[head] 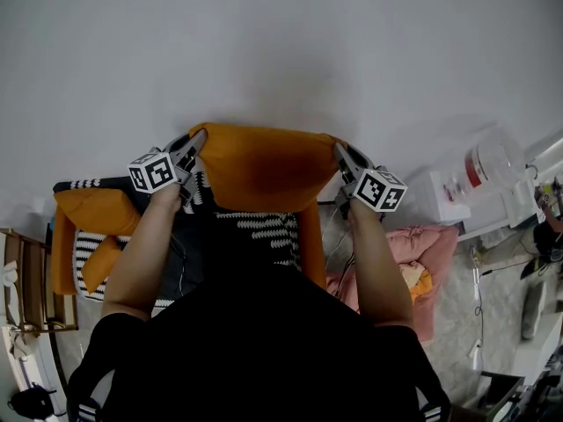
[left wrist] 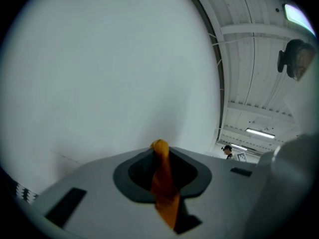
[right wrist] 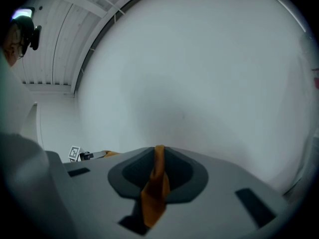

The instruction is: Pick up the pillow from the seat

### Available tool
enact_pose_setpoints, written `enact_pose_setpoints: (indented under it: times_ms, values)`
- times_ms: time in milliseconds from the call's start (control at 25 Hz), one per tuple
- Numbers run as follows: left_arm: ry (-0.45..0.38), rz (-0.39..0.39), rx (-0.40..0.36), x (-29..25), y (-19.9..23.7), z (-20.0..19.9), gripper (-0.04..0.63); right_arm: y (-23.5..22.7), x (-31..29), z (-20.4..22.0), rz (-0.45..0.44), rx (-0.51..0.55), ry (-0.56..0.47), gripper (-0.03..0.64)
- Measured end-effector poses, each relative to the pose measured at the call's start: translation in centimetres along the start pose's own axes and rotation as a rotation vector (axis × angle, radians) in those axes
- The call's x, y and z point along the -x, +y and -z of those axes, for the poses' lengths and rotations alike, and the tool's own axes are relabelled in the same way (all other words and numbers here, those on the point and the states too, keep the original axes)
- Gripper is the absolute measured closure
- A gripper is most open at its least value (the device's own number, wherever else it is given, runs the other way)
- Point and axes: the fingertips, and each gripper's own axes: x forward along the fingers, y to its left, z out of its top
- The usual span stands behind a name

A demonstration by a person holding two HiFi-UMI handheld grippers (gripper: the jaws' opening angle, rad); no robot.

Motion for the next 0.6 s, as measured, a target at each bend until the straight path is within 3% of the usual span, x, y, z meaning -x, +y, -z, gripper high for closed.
enact_pose_setpoints:
  times_ms: [600]
  values:
    - [0.011, 0.003, 0.004, 0.54, -0.47, 0.89, 0.537, -0.12, 0.93, 0.96, 0.007, -0.020, -0.001, 0.560]
